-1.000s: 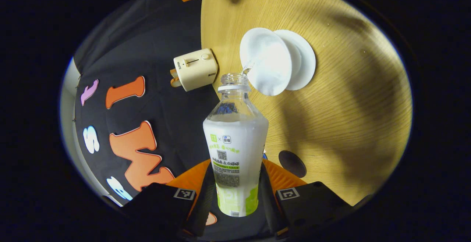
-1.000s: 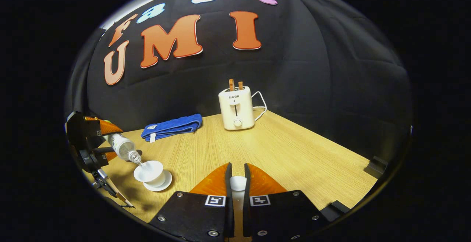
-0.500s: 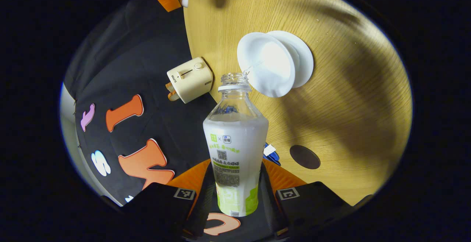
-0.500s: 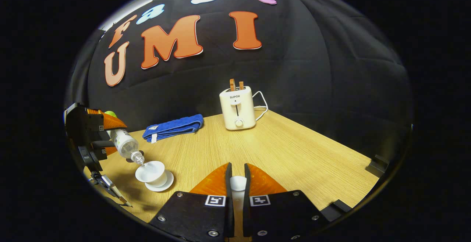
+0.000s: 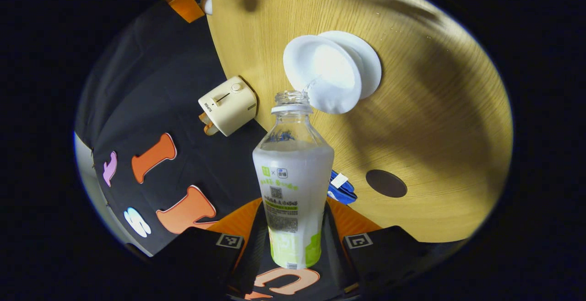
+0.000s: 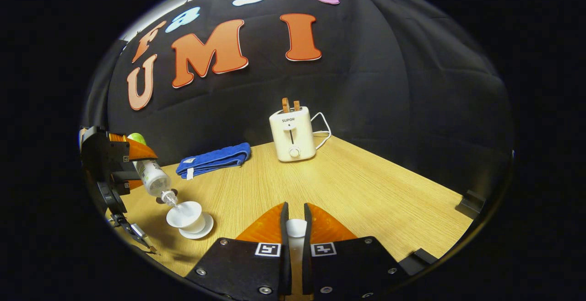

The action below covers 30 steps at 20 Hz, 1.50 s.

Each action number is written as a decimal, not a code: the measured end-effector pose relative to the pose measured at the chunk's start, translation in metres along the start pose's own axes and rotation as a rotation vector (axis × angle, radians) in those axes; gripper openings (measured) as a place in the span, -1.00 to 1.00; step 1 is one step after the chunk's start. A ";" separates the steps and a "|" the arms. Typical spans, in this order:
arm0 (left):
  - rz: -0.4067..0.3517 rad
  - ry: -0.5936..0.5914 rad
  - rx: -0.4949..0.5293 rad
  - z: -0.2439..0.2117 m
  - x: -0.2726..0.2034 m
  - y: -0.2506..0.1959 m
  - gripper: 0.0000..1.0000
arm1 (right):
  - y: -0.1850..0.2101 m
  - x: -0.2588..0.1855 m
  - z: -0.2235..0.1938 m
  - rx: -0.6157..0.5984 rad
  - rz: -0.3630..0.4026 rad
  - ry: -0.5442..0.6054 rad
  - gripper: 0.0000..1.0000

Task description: Open the teacup lid with one hand, grasp the water bottle and pour water into the teacup with the other hand; after pouring, place the water bottle on the coaster and then close the teacup lid.

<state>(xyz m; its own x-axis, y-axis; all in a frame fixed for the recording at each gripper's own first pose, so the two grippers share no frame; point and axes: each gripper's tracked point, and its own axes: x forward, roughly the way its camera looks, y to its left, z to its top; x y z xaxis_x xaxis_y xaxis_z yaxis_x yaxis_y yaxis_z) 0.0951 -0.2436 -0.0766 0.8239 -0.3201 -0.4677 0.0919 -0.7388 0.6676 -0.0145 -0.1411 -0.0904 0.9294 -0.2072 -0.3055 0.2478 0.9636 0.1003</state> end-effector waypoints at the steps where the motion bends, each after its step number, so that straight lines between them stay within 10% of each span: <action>1: 0.004 0.003 0.018 0.000 0.001 0.003 0.29 | 0.000 0.000 0.000 0.000 0.000 -0.002 -0.81; 13: -0.016 -0.013 -0.016 0.002 0.001 0.000 0.32 | 0.000 0.001 -0.003 -0.007 -0.001 0.010 -0.81; 30: -0.148 -0.105 -1.104 0.038 0.003 -0.071 0.25 | 0.023 -0.008 0.010 -0.049 0.030 0.006 -0.81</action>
<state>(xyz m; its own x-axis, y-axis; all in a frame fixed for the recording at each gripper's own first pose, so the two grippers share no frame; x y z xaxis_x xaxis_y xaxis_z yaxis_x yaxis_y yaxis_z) 0.0702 -0.2146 -0.1471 0.7174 -0.3597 -0.5967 0.6740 0.1413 0.7251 -0.0140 -0.1190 -0.0766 0.9345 -0.1770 -0.3087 0.2058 0.9766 0.0629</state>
